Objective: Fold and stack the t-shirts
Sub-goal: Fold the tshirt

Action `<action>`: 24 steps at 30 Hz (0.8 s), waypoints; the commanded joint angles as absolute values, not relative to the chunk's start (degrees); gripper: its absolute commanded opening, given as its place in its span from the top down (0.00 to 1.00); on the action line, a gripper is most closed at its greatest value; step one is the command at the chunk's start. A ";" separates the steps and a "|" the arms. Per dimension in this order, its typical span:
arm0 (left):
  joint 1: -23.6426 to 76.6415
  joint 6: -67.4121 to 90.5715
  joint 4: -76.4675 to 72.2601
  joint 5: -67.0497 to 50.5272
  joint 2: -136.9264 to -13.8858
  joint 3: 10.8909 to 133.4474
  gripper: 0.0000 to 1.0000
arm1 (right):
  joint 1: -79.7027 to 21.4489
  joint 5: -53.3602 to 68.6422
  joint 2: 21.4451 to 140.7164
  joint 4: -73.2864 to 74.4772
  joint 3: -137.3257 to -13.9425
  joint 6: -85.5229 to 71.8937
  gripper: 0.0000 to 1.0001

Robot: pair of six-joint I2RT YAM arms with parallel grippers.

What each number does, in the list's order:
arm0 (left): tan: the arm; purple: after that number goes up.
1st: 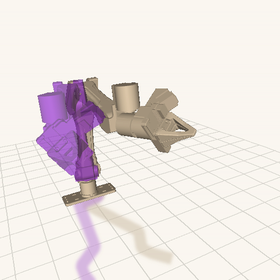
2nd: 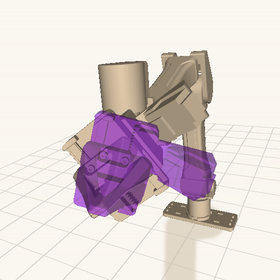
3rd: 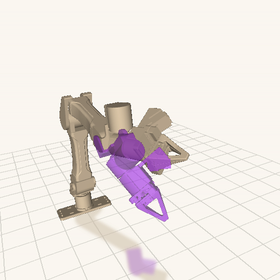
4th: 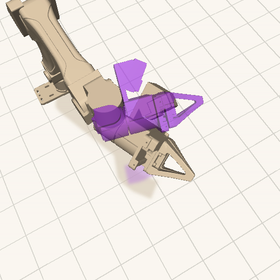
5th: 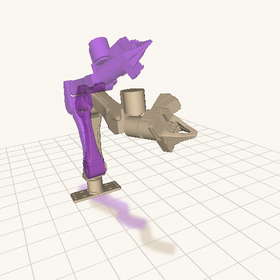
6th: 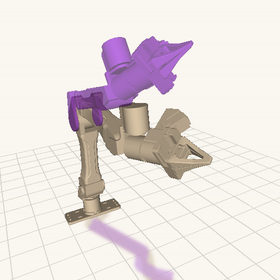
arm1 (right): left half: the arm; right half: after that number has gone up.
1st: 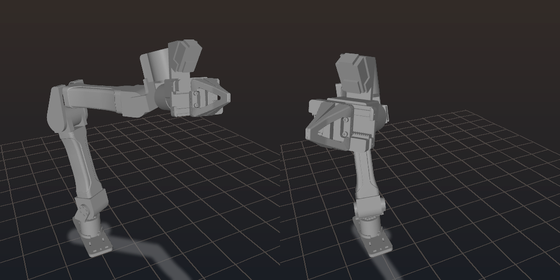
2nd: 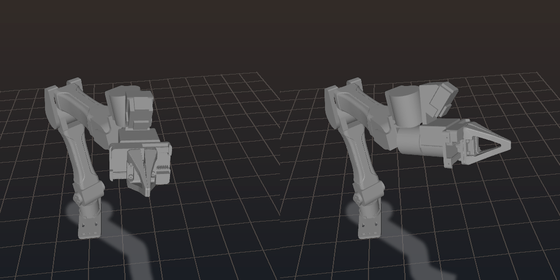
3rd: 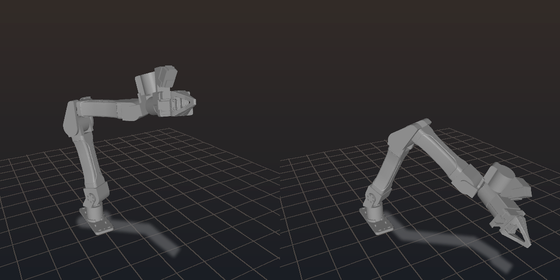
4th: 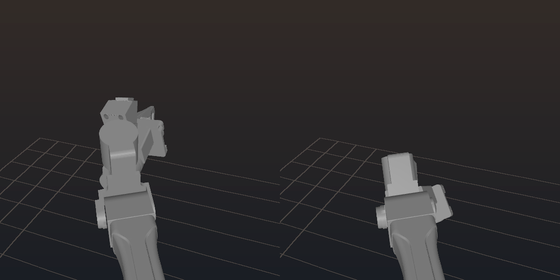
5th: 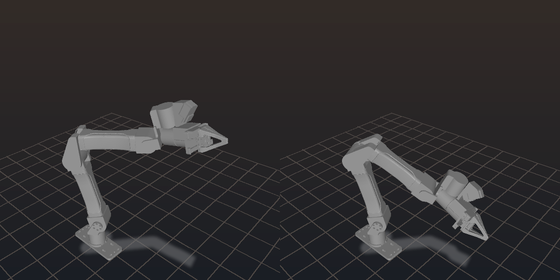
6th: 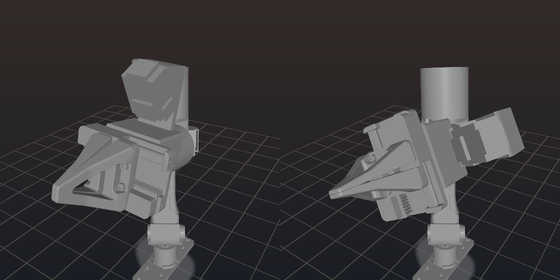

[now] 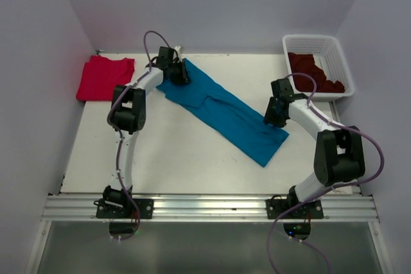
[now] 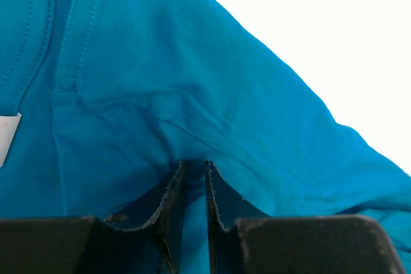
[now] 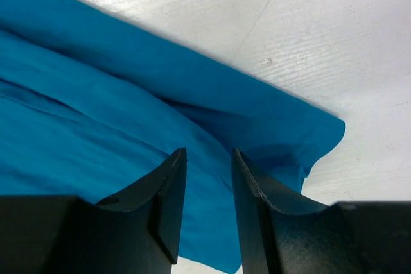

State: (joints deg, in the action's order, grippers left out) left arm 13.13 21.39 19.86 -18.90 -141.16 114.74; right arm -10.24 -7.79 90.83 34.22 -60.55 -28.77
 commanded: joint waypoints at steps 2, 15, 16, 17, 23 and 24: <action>12.83 20.21 23.91 -19.34 -140.54 111.36 0.78 | -10.46 -7.65 91.49 31.65 -58.71 -29.44 0.65; 12.13 21.27 22.68 -20.39 -140.10 109.51 0.80 | -10.46 -9.32 89.38 31.55 -55.02 -28.92 1.00; 12.13 21.36 22.50 -20.39 -140.10 109.25 0.81 | -10.46 -9.58 88.25 31.81 -55.02 -28.83 1.00; 12.13 21.36 22.41 -20.30 -140.01 109.07 0.81 | -10.46 -10.02 87.63 31.99 -54.93 -28.74 1.00; 12.13 21.36 21.97 -20.21 -139.48 108.02 0.82 | -10.46 -10.11 82.71 34.10 -53.97 -28.13 1.00; 12.13 21.36 21.89 -20.21 -139.57 107.93 0.82 | -10.46 -9.85 82.18 34.62 -53.79 -28.04 1.00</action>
State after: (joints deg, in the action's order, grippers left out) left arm 12.43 21.91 16.78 -20.88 -139.48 110.61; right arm -10.24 -8.40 85.32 32.84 -54.48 -28.84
